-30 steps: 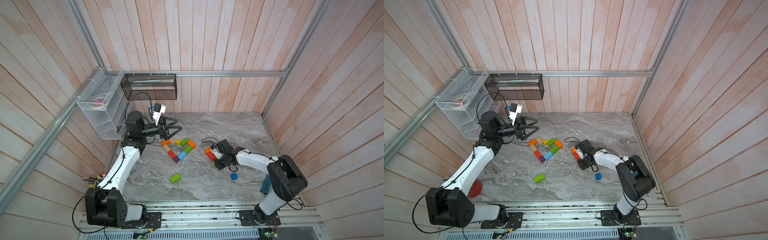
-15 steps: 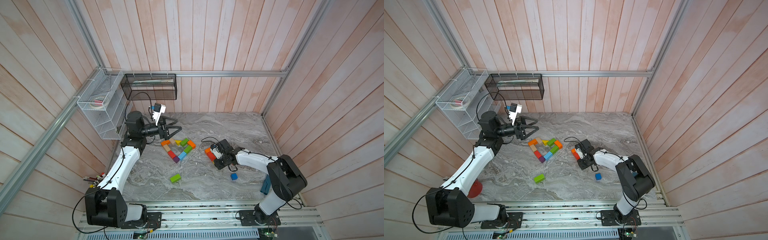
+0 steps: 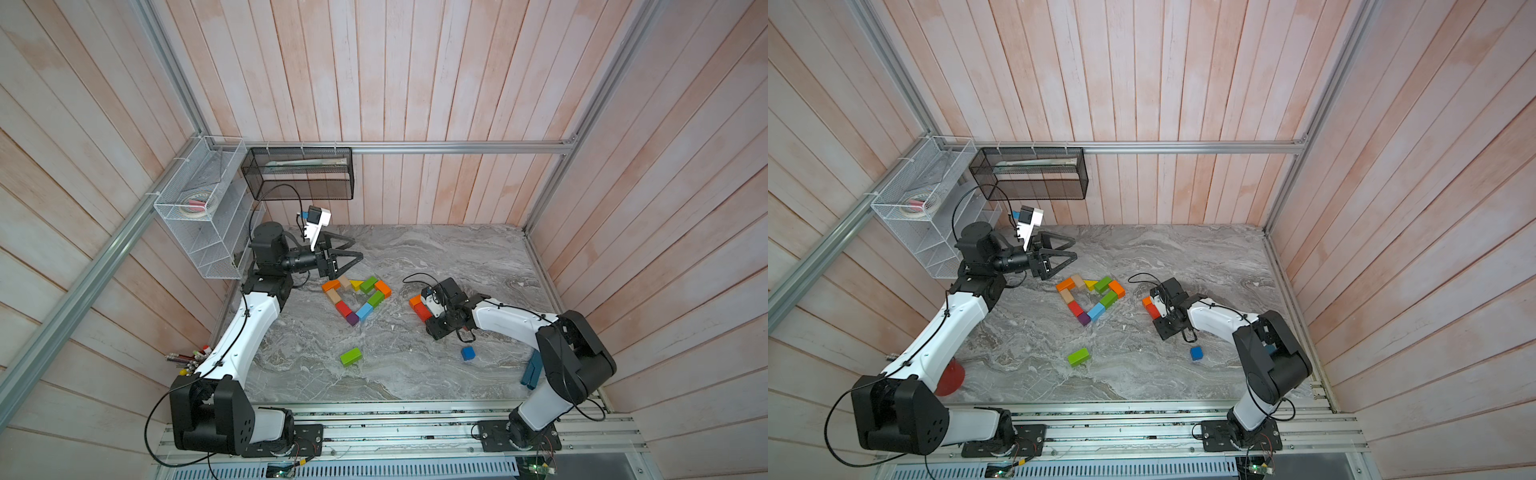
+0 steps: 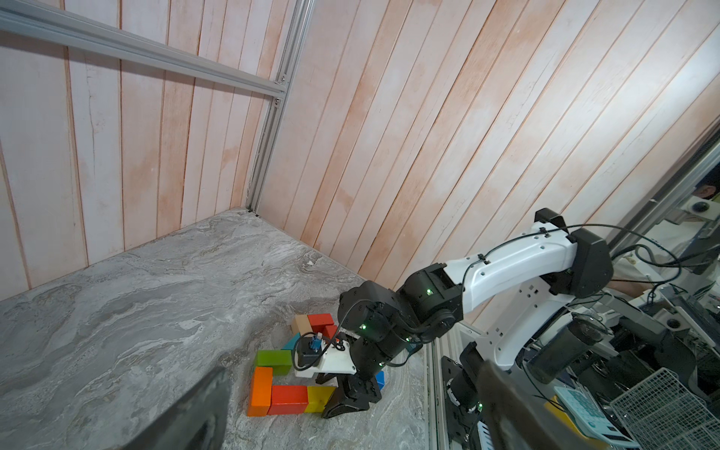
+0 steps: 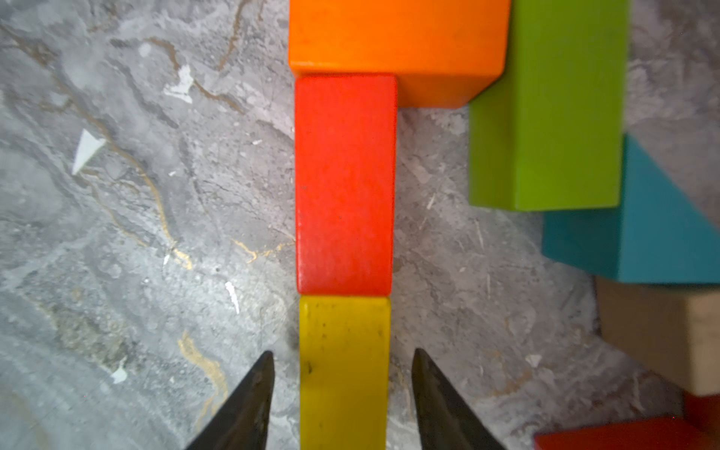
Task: Assemble a heart with building blocks
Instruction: Assemble the building block at the center of the board, then pick up the building block from the center of the board.
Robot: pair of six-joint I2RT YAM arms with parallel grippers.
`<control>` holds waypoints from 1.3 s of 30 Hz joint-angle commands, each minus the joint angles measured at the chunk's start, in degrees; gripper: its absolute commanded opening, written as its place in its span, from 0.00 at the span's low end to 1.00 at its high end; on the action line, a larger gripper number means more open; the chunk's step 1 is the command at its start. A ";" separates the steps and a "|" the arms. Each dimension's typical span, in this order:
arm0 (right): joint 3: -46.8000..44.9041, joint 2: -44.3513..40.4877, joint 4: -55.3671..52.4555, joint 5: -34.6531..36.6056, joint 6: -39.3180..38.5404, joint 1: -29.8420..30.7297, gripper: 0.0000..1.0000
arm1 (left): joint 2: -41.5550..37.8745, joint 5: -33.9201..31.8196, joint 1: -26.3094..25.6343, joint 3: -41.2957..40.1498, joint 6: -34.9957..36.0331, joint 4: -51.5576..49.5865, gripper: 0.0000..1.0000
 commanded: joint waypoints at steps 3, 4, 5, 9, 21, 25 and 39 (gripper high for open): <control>3.04 -4.85 -1.90 4.41 0.99 2.99 0.64 | -1.00 0.61 0.71 -1.13 -0.94 2.14 1.00; 3.56 -5.26 -1.96 5.59 1.44 3.96 0.65 | -0.98 0.18 0.82 -1.21 -1.01 2.17 1.00; 3.85 -5.71 -1.81 6.32 1.65 4.88 0.65 | -0.95 -0.09 0.90 -1.22 -1.20 2.22 1.00; 6.52 -6.53 -0.88 8.22 1.69 10.20 0.68 | -1.11 -0.52 1.56 -1.39 -1.50 2.44 1.00; 18.42 4.69 4.72 3.48 -4.54 25.56 0.76 | -1.75 -1.76 4.73 -2.28 -3.33 4.53 1.00; 23.67 11.89 4.39 1.81 -6.75 28.96 0.80 | -1.66 -1.54 4.95 -2.28 -3.55 4.68 1.00; 30.17 21.07 0.15 0.48 -11.60 34.15 0.88 | -2.28 -0.93 5.31 -2.64 -4.70 6.17 1.00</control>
